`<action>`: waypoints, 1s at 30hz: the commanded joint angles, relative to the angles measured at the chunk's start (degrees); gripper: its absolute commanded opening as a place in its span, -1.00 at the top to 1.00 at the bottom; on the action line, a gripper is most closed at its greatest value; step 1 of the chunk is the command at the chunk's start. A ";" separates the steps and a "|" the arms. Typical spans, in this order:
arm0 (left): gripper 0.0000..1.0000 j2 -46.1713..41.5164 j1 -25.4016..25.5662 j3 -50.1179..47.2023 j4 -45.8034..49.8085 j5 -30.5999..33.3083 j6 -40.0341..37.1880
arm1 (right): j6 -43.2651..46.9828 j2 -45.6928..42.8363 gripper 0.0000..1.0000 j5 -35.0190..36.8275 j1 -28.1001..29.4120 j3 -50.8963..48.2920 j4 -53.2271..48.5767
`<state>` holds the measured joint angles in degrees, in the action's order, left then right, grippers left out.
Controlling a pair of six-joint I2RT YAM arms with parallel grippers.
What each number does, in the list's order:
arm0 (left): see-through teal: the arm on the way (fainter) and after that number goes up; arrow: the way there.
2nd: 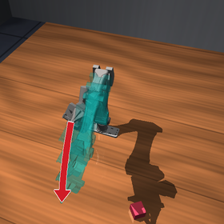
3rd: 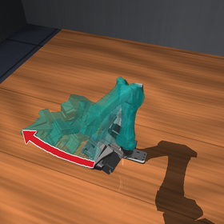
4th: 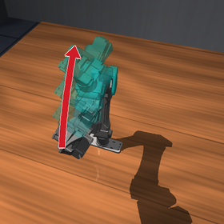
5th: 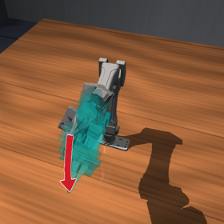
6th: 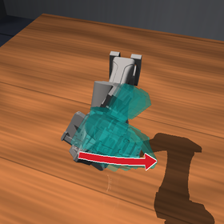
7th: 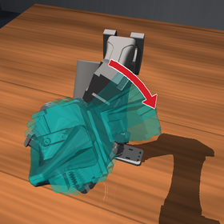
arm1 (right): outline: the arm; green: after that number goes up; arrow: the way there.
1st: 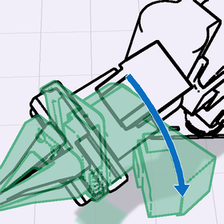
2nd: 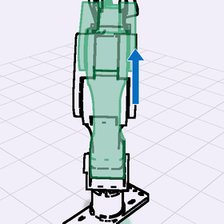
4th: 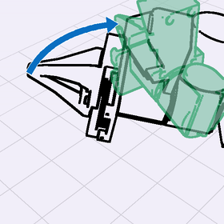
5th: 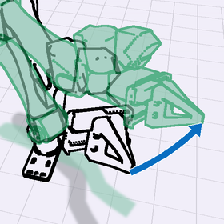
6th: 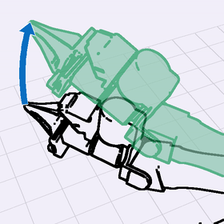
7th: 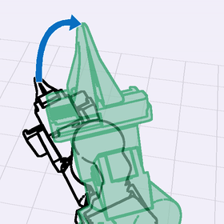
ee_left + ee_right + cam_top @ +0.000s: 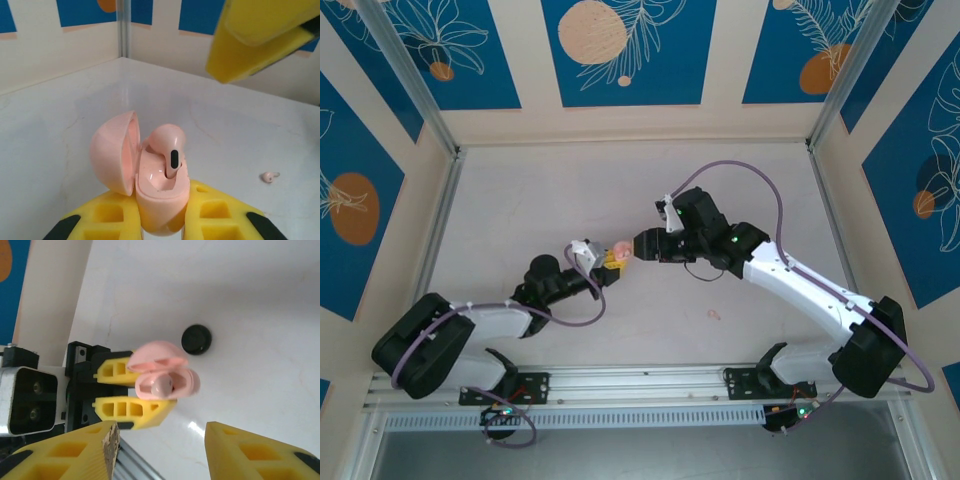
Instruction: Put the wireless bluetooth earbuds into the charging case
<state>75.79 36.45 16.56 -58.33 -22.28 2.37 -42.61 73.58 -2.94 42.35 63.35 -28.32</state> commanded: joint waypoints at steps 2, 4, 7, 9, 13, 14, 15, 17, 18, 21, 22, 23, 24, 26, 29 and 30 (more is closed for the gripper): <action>0.71 -3.27 0.53 0.84 6.90 3.19 -5.99 | -9.93 0.69 0.12 1.14 1.84 2.41 -6.67; 0.71 -4.28 0.55 0.85 8.71 3.64 -7.16 | -10.17 1.91 0.17 1.33 2.51 3.78 -6.92; 0.71 -4.96 0.55 0.86 9.96 3.75 -7.72 | -9.51 4.03 0.24 1.24 2.75 5.67 -7.02; 0.71 -5.17 0.57 0.78 10.13 3.74 -7.67 | -9.25 5.42 0.27 0.84 2.73 6.70 -7.02; 0.71 -5.22 0.64 0.76 10.10 3.88 -7.56 | -8.90 7.55 0.29 -0.09 2.75 7.88 -6.37; 0.71 -5.27 0.63 0.81 10.14 3.90 -7.55 | -8.85 7.95 0.29 -0.40 2.78 7.99 -6.11; 0.72 -5.36 0.71 0.76 10.14 3.83 -7.56 | -8.70 8.43 0.30 -0.57 2.77 8.23 -5.98; 0.71 -5.54 0.70 0.77 10.23 3.92 -7.46 | -8.55 9.44 0.30 -1.08 2.76 8.66 -5.80; 0.71 -5.60 0.65 0.76 10.33 3.87 -7.47 | -8.41 9.98 0.31 -1.40 2.82 8.84 -5.71; 0.71 -5.87 0.69 0.77 10.59 3.85 -7.37 | -8.23 11.37 0.35 -2.40 2.83 9.24 -4.88; 0.71 -6.08 0.68 0.75 10.70 3.92 -7.37 | -8.28 11.79 0.36 -2.77 2.83 9.32 -4.58; 0.71 -6.20 0.73 0.72 10.93 3.93 -7.38 | -8.28 12.09 0.37 -2.90 2.83 9.41 -4.32; 0.71 -6.36 0.68 0.67 11.08 4.02 -7.33 | -8.19 12.49 0.37 -3.05 2.83 9.57 -4.21; 0.72 -6.67 0.73 0.58 11.37 4.09 -7.35 | -7.98 13.11 0.38 -3.29 2.77 9.81 -4.05; 0.72 -7.04 0.70 0.58 11.85 4.18 -7.34 | -7.68 13.93 0.38 -3.73 2.83 10.29 -3.65; 0.72 -7.15 0.75 0.58 11.92 4.18 -7.36 | -7.66 14.20 0.39 -3.97 2.78 10.38 -3.51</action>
<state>69.80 36.53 16.56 -46.98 -18.74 -3.64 -50.57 86.96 -4.95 44.91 71.81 -32.42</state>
